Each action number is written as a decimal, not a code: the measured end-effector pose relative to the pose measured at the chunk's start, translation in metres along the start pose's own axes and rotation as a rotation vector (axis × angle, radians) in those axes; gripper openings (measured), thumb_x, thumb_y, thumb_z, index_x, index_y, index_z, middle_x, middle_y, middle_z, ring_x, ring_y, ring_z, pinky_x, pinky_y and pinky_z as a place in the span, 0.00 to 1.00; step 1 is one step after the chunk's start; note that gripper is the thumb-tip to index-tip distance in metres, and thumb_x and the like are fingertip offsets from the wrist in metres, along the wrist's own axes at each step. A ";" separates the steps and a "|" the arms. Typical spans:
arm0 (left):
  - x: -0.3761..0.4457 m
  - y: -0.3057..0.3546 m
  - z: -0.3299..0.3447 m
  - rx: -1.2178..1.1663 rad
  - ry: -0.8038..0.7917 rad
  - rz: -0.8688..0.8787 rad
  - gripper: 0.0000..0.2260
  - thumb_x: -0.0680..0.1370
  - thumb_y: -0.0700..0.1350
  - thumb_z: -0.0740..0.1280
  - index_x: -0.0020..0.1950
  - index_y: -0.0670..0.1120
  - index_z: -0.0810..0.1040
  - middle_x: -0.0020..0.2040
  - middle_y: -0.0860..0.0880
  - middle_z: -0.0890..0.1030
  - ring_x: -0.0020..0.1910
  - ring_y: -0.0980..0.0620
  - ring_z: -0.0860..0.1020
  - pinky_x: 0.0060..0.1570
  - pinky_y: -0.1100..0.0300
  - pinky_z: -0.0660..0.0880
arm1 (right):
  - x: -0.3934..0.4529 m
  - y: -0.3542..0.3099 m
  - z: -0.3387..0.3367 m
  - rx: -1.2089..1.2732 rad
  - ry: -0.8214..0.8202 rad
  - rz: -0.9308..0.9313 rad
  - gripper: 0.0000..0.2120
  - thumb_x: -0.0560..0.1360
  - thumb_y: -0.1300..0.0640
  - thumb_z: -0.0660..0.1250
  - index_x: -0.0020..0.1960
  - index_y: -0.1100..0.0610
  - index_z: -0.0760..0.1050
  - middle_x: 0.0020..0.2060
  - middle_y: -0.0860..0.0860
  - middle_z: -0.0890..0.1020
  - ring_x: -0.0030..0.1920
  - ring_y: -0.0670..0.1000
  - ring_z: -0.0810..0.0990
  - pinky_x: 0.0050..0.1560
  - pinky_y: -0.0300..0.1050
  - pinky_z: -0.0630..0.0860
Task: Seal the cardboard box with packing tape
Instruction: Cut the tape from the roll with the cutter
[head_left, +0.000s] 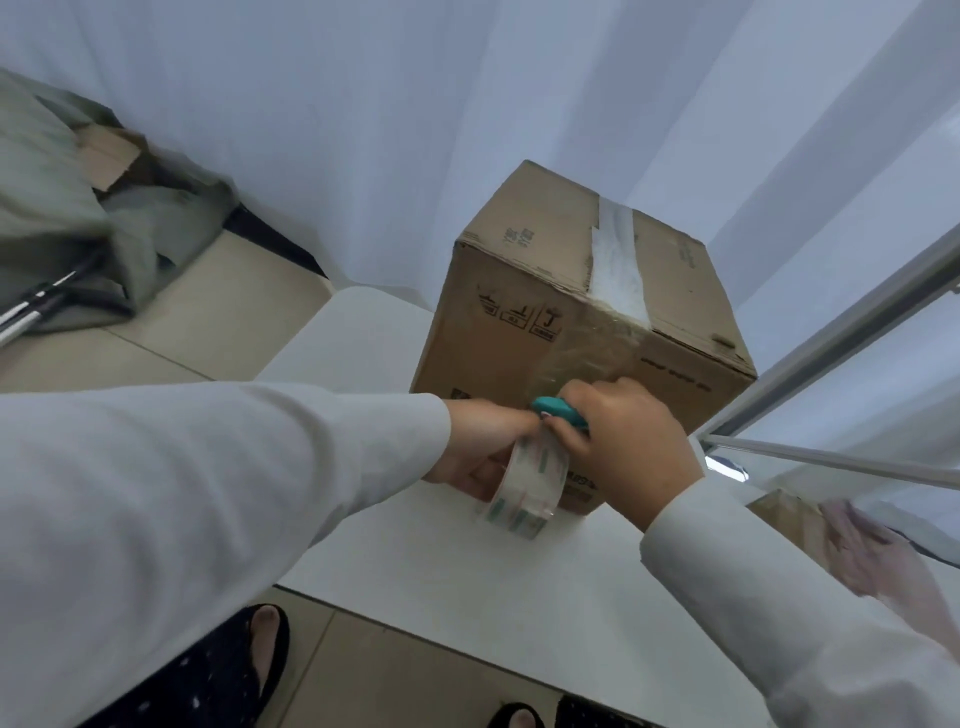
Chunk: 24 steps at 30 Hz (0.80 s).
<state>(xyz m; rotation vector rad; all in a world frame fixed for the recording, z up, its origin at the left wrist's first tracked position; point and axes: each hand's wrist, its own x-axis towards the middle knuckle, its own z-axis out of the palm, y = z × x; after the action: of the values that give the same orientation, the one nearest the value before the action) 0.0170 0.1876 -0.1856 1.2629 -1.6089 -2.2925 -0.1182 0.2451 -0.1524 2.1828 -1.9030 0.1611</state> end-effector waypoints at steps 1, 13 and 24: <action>-0.001 -0.001 0.000 0.002 -0.003 0.002 0.17 0.78 0.52 0.57 0.61 0.43 0.74 0.52 0.44 0.81 0.47 0.46 0.80 0.49 0.55 0.76 | 0.002 -0.001 0.001 -0.005 0.012 -0.010 0.10 0.76 0.49 0.63 0.48 0.55 0.77 0.38 0.52 0.80 0.38 0.49 0.67 0.36 0.41 0.64; -0.008 0.005 0.006 0.013 -0.038 -0.022 0.16 0.80 0.49 0.51 0.57 0.42 0.74 0.53 0.41 0.80 0.54 0.41 0.79 0.57 0.49 0.75 | 0.006 -0.007 0.007 -0.106 0.078 -0.036 0.07 0.70 0.55 0.73 0.40 0.59 0.78 0.30 0.55 0.79 0.33 0.50 0.65 0.28 0.39 0.61; -0.001 0.000 0.008 -0.105 0.032 -0.014 0.20 0.80 0.53 0.51 0.59 0.43 0.74 0.49 0.43 0.80 0.48 0.43 0.80 0.48 0.51 0.77 | 0.001 -0.005 0.009 -0.111 0.109 -0.022 0.08 0.66 0.57 0.76 0.38 0.59 0.77 0.27 0.54 0.79 0.31 0.49 0.64 0.25 0.33 0.54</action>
<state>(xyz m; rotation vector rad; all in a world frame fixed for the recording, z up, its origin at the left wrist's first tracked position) 0.0130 0.1941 -0.1839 1.2835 -1.4534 -2.3186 -0.1133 0.2429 -0.1617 2.0783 -1.7845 0.1632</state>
